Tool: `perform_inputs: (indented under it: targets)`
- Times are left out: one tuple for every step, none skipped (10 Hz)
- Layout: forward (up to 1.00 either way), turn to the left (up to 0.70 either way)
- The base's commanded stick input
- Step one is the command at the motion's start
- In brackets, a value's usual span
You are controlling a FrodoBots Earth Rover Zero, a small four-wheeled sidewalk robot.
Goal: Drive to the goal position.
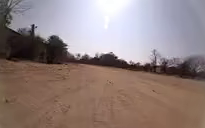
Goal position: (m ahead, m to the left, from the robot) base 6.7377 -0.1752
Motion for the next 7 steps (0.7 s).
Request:
perform_inputs:
  targets:
    - [1.0,0.0]
    - [1.0,0.0]
    - [1.0,0.0]
    - [1.0,0.0]
    - [1.0,0.0]
    - [1.0,0.0]
    - [1.0,0.0]
